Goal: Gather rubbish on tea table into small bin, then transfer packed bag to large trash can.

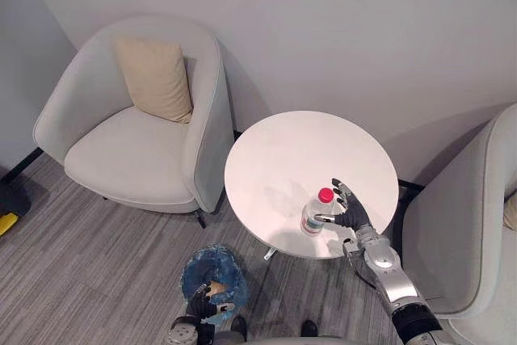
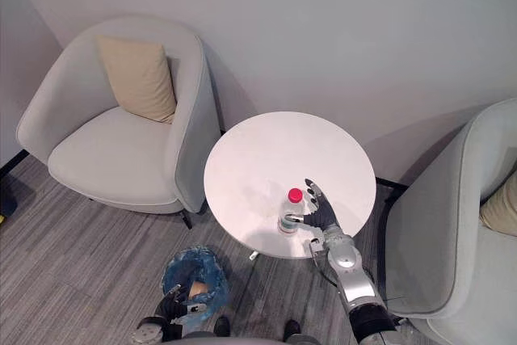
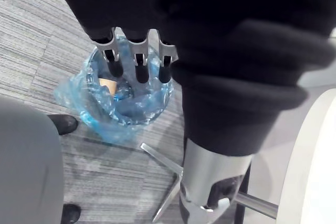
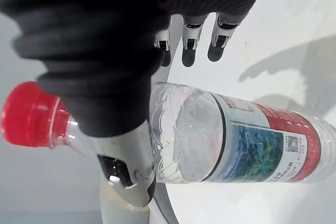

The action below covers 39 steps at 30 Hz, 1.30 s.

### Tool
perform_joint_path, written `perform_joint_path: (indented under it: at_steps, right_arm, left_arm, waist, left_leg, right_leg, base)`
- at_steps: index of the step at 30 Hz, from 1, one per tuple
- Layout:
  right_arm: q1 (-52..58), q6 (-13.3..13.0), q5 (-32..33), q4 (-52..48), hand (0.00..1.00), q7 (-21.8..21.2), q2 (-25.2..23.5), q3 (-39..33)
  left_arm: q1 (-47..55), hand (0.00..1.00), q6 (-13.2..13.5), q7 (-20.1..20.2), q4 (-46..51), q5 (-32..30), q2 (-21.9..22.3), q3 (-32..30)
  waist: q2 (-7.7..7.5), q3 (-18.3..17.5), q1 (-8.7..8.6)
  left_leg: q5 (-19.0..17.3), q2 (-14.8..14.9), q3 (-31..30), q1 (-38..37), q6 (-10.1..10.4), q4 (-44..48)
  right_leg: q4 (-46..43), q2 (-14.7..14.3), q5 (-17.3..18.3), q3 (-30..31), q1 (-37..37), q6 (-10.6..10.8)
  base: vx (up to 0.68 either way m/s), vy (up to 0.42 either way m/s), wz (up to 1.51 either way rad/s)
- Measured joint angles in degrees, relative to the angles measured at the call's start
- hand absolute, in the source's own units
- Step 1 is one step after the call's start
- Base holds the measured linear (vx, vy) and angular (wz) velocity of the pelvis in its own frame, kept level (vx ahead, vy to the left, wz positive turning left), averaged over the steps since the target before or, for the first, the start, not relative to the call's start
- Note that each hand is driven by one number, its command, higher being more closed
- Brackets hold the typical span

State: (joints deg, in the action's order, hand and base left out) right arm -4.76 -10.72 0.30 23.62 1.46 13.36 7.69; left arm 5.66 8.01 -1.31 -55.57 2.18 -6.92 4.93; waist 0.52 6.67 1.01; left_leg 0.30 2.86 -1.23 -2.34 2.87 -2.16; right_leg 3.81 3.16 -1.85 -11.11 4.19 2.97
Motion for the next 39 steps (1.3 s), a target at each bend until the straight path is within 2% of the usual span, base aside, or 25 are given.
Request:
perform_joint_path:
  at_steps: [9,13,14,19,22,30,39]
  right_arm:
    - [-2.4,0.1,0.4,3.6,0.00,0.6,-0.7,1.9]
    - [-3.4,0.1,0.4,5.8,0.00,1.1,-1.8,2.4]
    - [-3.9,0.1,0.4,6.8,1.00,1.1,-1.9,2.5]
    - [-9.7,0.2,0.8,10.0,1.00,2.0,-2.1,4.2]
    - [-12.3,0.7,1.3,11.4,1.00,2.2,-2.3,4.7]
    - [-13.2,2.2,1.4,10.8,1.00,2.1,-4.3,7.0]
    - [-3.7,0.9,1.3,-11.3,1.00,2.1,-3.8,6.9]
  left_arm:
    - [0.0,0.00,0.0,-0.2,0.1,0.6,0.0,0.0]
    - [0.2,0.00,0.1,-0.2,1.0,0.6,0.0,0.0]
    - [0.2,0.00,0.1,-0.2,1.1,0.6,0.1,0.0]
    - [-0.2,0.00,0.2,-0.2,1.9,0.9,0.1,0.3]
    - [-0.6,0.00,1.0,-0.4,2.3,2.1,0.1,1.2]
    - [-0.5,0.00,1.2,-1.3,3.2,2.7,0.1,1.3]
    - [-0.3,0.00,1.2,-1.5,3.2,2.7,0.3,1.2]
  waist:
    - [0.54,0.2,0.14]
    - [0.54,0.2,1.17]
    - [0.53,0.2,1.50]
    - [0.66,2.2,1.56]
    - [0.68,2.9,2.99]
    - [0.51,3.5,3.09]
    - [0.49,3.5,2.95]
  left_leg:
    - [0.1,0.0,-0.5,0.6,0.0,-0.1]
    - [0.1,-0.1,-0.7,0.6,0.0,-0.1]
    - [0.1,-0.1,-0.8,0.7,-0.1,-0.1]
    - [1.6,-0.1,-1.9,0.7,0.0,-1.4]
    - [1.8,0.0,-1.8,1.0,0.0,-1.8]
    - [1.8,-0.1,-1.9,1.6,0.0,-1.7]
    - [1.5,0.1,-0.5,-0.1,-0.1,-1.5]
  right_leg:
    - [0.1,0.0,0.0,-1.1,-0.3,0.0]
    - [0.1,0.0,0.0,-1.4,-0.2,0.0]
    - [0.1,0.0,0.0,-1.5,-0.2,0.0]
    - [-0.5,0.1,0.0,-2.2,-0.6,0.0]
    - [-0.8,0.1,0.0,-2.1,-1.3,0.0]
    - [-0.8,0.1,0.0,-2.0,-1.7,0.0]
    - [-1.8,0.1,0.7,-0.3,-1.0,0.5]
  base:
    - [0.00,-0.006,0.03]
    - [-0.02,-0.005,0.03]
    - [-0.04,-0.005,0.07]
    - [-0.07,-0.009,0.10]
    - [-0.06,-0.002,0.01]
    - [0.00,-0.001,0.01]
    - [-0.04,-0.003,-0.07]
